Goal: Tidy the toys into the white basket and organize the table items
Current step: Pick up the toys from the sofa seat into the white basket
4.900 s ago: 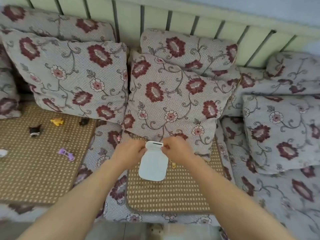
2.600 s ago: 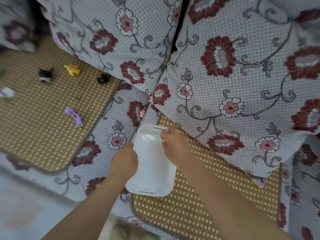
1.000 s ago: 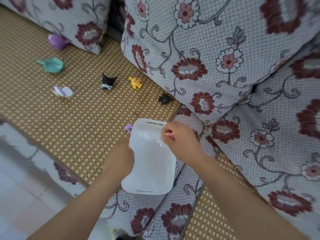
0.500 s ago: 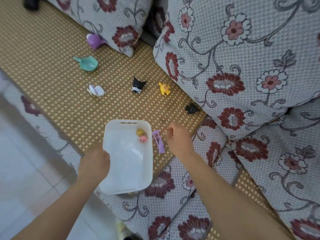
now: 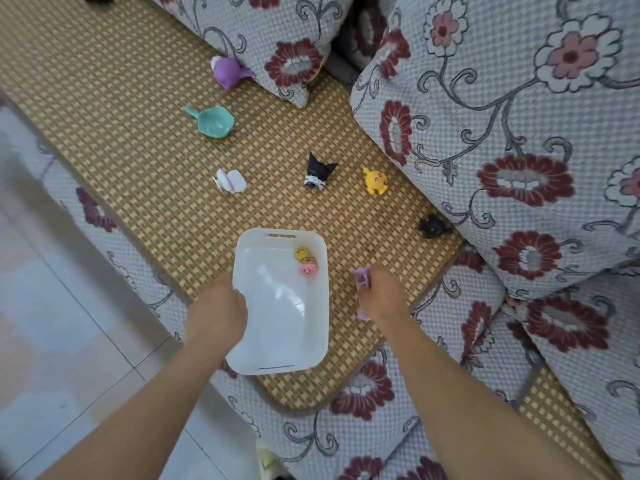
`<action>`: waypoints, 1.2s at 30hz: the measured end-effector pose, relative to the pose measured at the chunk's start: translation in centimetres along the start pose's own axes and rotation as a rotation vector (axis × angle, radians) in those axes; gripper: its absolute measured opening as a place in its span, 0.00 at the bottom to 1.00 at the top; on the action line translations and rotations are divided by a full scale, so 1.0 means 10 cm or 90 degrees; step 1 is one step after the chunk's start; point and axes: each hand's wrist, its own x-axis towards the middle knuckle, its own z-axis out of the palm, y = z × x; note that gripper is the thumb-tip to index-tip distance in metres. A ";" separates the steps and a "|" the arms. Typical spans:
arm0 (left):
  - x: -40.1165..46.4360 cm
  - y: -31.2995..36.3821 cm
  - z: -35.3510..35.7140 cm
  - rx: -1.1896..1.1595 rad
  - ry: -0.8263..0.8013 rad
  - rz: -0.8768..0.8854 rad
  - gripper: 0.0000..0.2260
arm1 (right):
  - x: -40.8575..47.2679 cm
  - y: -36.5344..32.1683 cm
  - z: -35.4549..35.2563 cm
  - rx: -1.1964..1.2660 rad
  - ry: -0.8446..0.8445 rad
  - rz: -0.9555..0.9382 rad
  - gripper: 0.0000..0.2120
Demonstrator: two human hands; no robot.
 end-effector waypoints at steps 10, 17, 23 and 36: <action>-0.09 0.36 -0.10 -0.019 -0.010 0.005 0.09 | -0.65 -0.74 -0.50 0.123 0.013 -0.178 0.06; -0.26 0.67 -0.07 -0.019 -0.002 -0.015 0.08 | -0.48 -0.69 -0.41 0.022 -0.023 -0.165 0.07; -0.30 0.78 0.08 -0.008 0.004 -0.039 0.08 | -0.25 -0.35 -0.83 -0.050 0.097 -0.190 0.08; -0.06 0.99 0.18 -0.085 0.010 -0.034 0.05 | 0.88 0.54 -1.03 -0.222 0.086 -0.031 0.24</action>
